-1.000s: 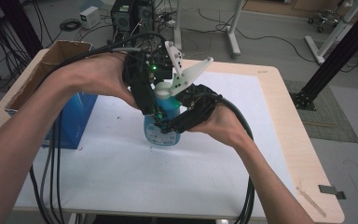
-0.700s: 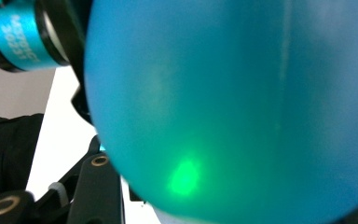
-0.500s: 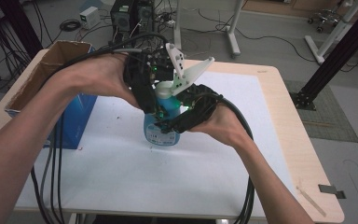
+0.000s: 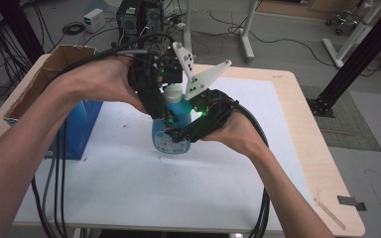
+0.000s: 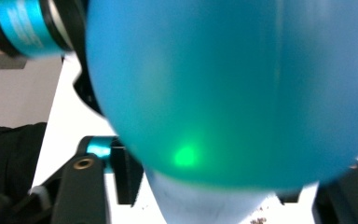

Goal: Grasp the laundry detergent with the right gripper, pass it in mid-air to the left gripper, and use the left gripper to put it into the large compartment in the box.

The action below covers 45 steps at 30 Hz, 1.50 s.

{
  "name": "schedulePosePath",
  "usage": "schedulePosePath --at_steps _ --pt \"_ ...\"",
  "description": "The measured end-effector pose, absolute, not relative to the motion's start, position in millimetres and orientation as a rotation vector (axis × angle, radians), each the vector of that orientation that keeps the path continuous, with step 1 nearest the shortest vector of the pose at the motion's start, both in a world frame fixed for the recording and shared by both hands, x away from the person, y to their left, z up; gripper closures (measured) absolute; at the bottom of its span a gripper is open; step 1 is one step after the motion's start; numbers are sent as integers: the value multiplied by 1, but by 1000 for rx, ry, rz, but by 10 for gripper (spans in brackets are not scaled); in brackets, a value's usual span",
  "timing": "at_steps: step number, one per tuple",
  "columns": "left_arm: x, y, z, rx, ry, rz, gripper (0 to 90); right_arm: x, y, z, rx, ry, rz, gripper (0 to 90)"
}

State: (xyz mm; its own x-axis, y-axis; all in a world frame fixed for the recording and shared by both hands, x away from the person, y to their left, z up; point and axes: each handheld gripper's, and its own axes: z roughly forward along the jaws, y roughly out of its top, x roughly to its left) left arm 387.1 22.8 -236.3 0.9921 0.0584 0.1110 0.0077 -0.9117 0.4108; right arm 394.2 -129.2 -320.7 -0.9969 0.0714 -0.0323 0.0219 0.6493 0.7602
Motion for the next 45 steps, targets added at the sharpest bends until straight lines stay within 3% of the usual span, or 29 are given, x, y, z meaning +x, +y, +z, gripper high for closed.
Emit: schedulePosePath --at_steps 15,33,35,37,45 --pt "386 39 -226 2728 110 188 377 393 -146 -317 171 2801 1257 228" --pt "401 100 -164 2759 367 300 377 377 -207 -300 295 2786 962 224" --pt "403 115 -150 2770 419 324 377 373 -220 -297 315 2757 811 213" --pt "403 129 -133 2782 474 360 377 371 -226 -296 330 2748 772 139" --pt "408 168 -101 2766 637 390 377 369 -252 -300 431 2723 687 134"
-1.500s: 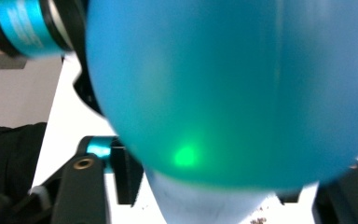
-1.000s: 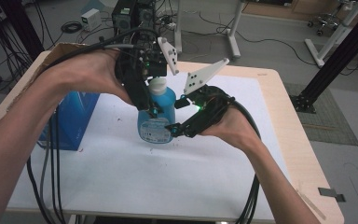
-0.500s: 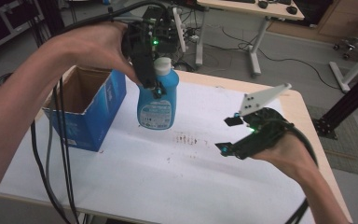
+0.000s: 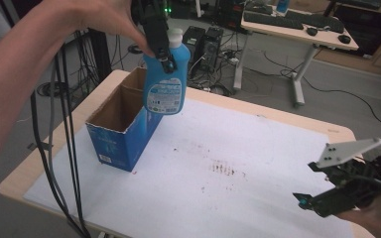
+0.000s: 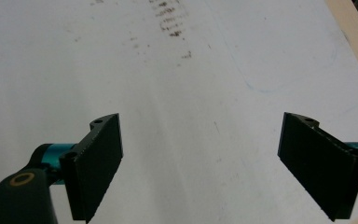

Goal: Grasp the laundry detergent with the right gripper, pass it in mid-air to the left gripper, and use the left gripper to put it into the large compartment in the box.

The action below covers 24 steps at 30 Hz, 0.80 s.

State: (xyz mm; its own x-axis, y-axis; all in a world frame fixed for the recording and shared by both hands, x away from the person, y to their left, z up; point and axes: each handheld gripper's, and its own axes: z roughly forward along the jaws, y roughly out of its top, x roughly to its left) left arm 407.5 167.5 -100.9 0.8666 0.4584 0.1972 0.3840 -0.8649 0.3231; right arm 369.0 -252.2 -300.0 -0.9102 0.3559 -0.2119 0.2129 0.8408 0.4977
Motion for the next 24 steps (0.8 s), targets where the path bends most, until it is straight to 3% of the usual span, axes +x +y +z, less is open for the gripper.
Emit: schedulePosePath --at_steps 12,24 --pt "409 212 -100 2742 818 396 377 367 -273 -306 509 2694 621 134" --pt "411 242 -114 2676 1112 385 378 368 -270 -312 519 2691 592 134"
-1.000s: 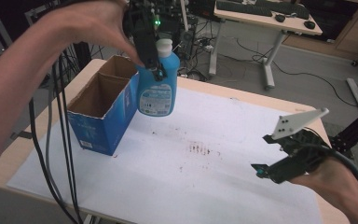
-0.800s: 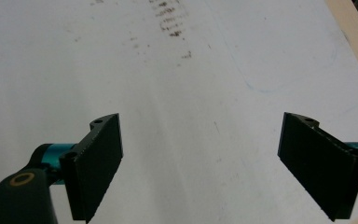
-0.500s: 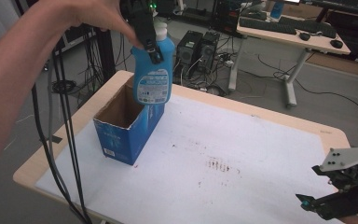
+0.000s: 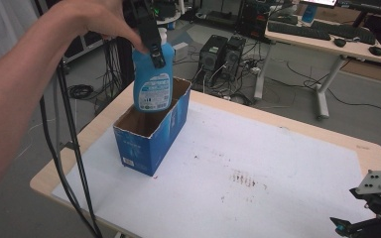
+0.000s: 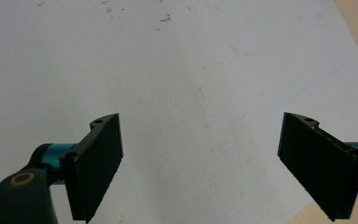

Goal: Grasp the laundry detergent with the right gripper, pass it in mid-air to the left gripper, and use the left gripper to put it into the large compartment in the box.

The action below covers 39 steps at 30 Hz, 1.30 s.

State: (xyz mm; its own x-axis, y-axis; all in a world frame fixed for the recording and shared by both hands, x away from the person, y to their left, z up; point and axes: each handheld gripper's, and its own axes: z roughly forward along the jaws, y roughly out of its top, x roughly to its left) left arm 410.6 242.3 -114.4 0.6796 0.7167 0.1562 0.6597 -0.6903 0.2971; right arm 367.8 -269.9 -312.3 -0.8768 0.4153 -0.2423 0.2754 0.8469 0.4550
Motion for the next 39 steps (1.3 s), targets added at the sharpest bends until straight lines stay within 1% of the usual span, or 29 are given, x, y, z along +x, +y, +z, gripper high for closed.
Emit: schedulePosePath --at_steps 8,19,20,24,28,34,35,36,39 --pt "412 253 -136 2635 1177 366 378 368 -265 -315 510 2696 574 135" --pt "419 252 -174 2657 1154 308 377 365 -262 -320 511 2699 555 135" --pt "421 251 -184 2666 1134 288 377 365 -262 -321 513 2700 554 135" --pt "422 252 -198 2717 1079 265 378 364 -264 -326 522 2704 541 135" --pt "423 255 -211 2726 1044 245 377 362 -267 -329 529 2702 534 135" --pt "424 259 -233 2784 906 205 377 360 -267 -334 525 2706 526 135" --pt "424 259 -233 2784 906 205 377 360 -267 -334 525 2706 526 135" --pt "424 259 -239 2803 866 201 377 360 -267 -335 520 2710 522 135" --pt "424 258 -246 2823 832 191 377 359 -267 -337 523 2710 523 135"
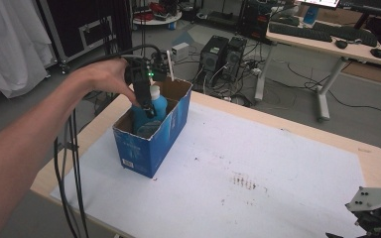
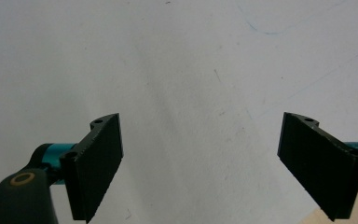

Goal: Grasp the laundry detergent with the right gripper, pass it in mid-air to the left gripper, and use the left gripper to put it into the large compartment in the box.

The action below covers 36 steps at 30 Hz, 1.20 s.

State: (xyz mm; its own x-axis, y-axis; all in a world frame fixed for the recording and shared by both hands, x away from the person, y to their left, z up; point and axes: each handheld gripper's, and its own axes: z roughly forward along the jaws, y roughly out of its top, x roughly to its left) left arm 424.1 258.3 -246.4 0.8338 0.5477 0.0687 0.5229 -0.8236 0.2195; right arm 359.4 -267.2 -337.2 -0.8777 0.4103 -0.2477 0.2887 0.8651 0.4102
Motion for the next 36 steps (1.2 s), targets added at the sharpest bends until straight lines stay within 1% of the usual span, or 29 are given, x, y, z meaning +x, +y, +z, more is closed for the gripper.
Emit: schedulePosePath --at_steps 7,8,11,16,21,36 --pt "426 258 -255 2865 719 193 377 358 -267 -339 505 2712 519 135" --pt "426 259 -256 2876 672 197 377 358 -267 -339 502 2713 516 135" --pt "426 260 -260 2890 617 197 377 357 -267 -341 508 2715 517 135" --pt "425 261 -268 2901 569 197 377 356 -268 -344 518 2715 514 135" --pt "428 258 -275 2923 555 185 377 356 -268 -345 511 2714 510 135" --pt "429 259 -277 2917 551 181 376 355 -266 -348 506 2713 503 135"
